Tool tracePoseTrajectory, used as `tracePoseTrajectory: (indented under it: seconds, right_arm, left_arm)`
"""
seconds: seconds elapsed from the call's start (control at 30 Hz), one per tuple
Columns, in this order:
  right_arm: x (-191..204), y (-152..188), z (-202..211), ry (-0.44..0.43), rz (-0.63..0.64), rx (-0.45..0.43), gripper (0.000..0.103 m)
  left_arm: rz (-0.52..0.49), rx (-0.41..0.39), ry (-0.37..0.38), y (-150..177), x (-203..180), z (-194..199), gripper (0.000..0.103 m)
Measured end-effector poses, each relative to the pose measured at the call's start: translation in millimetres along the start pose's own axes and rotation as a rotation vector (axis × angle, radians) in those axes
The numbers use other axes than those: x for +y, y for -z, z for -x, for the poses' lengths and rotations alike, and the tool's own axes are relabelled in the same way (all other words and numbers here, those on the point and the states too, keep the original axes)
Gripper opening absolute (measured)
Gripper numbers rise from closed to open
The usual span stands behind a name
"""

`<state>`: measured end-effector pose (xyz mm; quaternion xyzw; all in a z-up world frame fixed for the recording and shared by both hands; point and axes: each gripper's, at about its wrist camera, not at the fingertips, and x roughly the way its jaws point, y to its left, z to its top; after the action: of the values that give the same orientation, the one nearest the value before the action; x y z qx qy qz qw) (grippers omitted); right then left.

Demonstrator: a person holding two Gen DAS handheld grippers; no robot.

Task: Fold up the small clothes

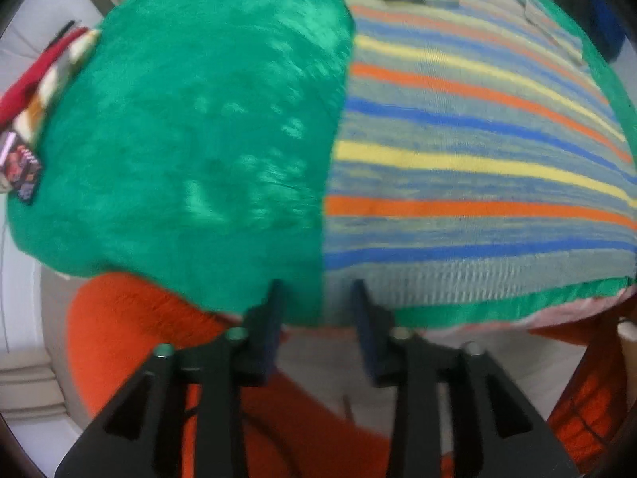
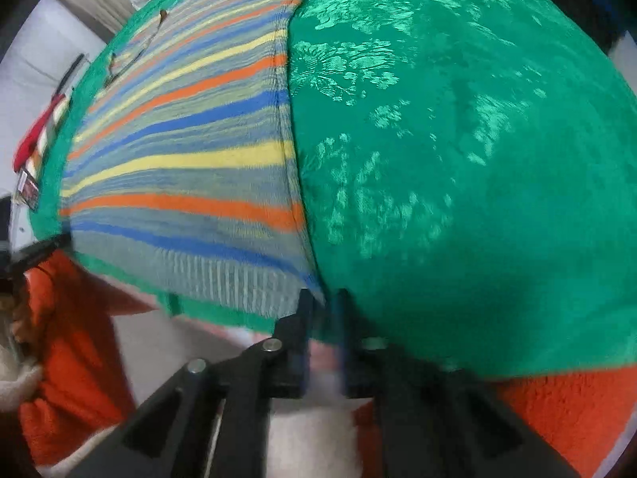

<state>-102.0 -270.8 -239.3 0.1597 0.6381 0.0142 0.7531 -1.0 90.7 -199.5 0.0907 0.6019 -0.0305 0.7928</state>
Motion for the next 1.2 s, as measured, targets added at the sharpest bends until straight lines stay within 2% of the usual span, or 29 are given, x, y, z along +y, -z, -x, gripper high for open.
tracePoseTrajectory:
  seconds: [0.03, 0.17, 0.23, 0.27, 0.33, 0.4, 0.5, 0.57, 0.63, 0.67, 0.73, 0.8, 0.83, 0.93, 1.0, 1.1, 1.2]
  right_arm:
    - [-5, 6, 13, 0.019, 0.002, -0.008, 0.047]
    - [-15, -9, 71, 0.176, 0.072, -0.119, 0.049]
    - [-5, -36, 98, 0.267, 0.155, -0.217, 0.052]
    - [3, -52, 106, 0.286, 0.195, -0.257, 0.056]
    - [27, -91, 111, 0.265, 0.294, -0.344, 0.058]
    - [52, -130, 98, 0.209, 0.391, -0.378, 0.065]
    - [80, -176, 57, 0.152, 0.499, -0.371, 0.065]
    - [98, -202, 23, 0.162, 0.557, -0.340, 0.064]
    - [110, -225, -10, 0.198, 0.609, -0.333, 0.064]
    - [112, -237, -27, 0.230, 0.623, -0.338, 0.060]
    - [101, -252, -43, 0.225, 0.567, -0.329, 0.053]
    - [86, -268, -49, 0.185, 0.475, -0.311, 0.023]
    - [76, -274, -42, 0.179, 0.424, -0.328, 0.002]
    - [22, -281, 6, 0.198, 0.250, -0.432, 0.001]
    - [-34, -283, 44, 0.245, 0.099, -0.482, 0.001]
    - [-112, -271, 89, 0.308, -0.087, -0.515, 0.001]
    - [-163, -251, 108, 0.333, -0.191, -0.503, 0.001]
  left_arm:
    - [0.008, -0.023, -0.003, 2, 5, 9, 0.048]
    - [0.050, -0.187, -0.009, -18, 19, 54, 0.072]
    - [0.069, -0.277, 0.014, -42, 10, 67, 0.081]
    - [0.078, -0.295, 0.020, -53, 20, 66, 0.084]
    - [0.112, -0.327, 0.049, -69, 12, 66, 0.084]
    - [0.128, -0.318, 0.079, -73, 2, 63, 0.084]
    - [0.128, -0.285, 0.094, -61, -13, 55, 0.084]
    - [0.121, -0.260, 0.082, -51, -16, 51, 0.084]
    - [0.122, -0.237, 0.056, -42, -12, 49, 0.084]
    - [0.133, -0.225, 0.039, -38, -7, 45, 0.084]
    - [0.160, -0.205, 0.020, -31, 3, 40, 0.084]
    - [0.194, -0.181, 0.011, -28, 13, 33, 0.084]
    - [0.210, -0.176, 0.010, -28, 18, 31, 0.084]
    - [0.232, -0.177, 0.008, -28, 24, 25, 0.084]
    - [0.239, -0.173, 0.018, -31, 25, 23, 0.084]
    - [0.229, -0.176, 0.035, -35, 18, 22, 0.084]
    - [0.191, -0.179, 0.036, -36, 4, 24, 0.084]
